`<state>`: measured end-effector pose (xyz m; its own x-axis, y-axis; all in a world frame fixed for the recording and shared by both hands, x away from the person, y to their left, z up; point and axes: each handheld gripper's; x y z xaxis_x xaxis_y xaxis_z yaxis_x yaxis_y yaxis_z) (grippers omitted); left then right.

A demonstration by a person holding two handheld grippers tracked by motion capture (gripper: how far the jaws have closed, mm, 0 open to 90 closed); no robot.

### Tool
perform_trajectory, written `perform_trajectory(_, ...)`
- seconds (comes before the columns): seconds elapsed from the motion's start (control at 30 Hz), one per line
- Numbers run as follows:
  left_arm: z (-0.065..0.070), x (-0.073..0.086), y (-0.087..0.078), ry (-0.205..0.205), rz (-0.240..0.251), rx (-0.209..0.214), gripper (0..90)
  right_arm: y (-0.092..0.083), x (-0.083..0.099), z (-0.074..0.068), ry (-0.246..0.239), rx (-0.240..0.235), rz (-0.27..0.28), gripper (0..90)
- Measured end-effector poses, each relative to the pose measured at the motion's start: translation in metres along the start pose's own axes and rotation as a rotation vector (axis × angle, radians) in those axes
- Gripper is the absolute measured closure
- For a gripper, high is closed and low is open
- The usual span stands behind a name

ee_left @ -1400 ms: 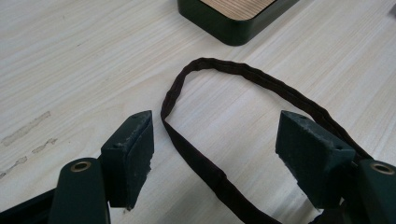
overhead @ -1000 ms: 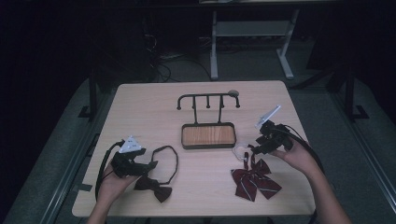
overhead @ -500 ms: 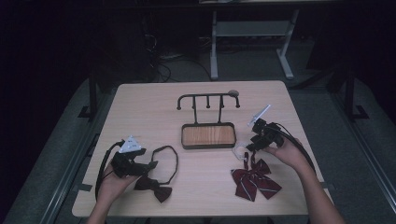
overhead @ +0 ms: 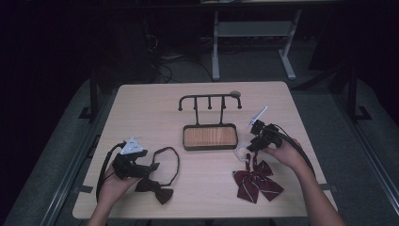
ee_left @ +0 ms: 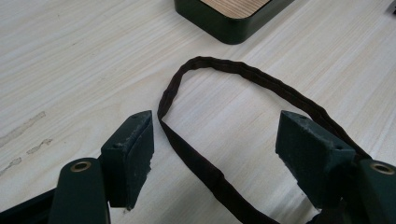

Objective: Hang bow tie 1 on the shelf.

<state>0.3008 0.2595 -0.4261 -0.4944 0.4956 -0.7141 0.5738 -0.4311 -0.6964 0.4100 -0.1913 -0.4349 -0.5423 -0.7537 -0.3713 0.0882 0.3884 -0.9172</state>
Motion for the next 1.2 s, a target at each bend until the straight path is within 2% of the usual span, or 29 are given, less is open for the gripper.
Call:
perform_trajectory(0.2,0.0002,0.0,0.0002,0.002,0.0,0.0,28.5,0.0035,-0.0005,0.0011,-0.008,0.007,-0.013,64.5)
perform_trajectory(0.57,0.0003,0.0,0.0005,0.0,0.0,0.003,28.5,0.0069,-0.0008,-0.0001,-0.026,0.03,-0.041,76.5)
perform_trajectory(1.2,0.0002,0.0002,0.0,-0.001,0.004,0.004,28.5,0.0073,0.0006,-0.0019,-0.039,0.047,-0.066,86.8)
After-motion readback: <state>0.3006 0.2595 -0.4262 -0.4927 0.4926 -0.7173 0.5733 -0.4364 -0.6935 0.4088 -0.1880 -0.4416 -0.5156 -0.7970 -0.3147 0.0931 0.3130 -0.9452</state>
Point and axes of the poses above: each handheld gripper's, and its own axes: y roughly forward along the jaws, x roughly out of its underside, z roughly to its right, and after that the axes turned 6 degrees about -x, right-handed
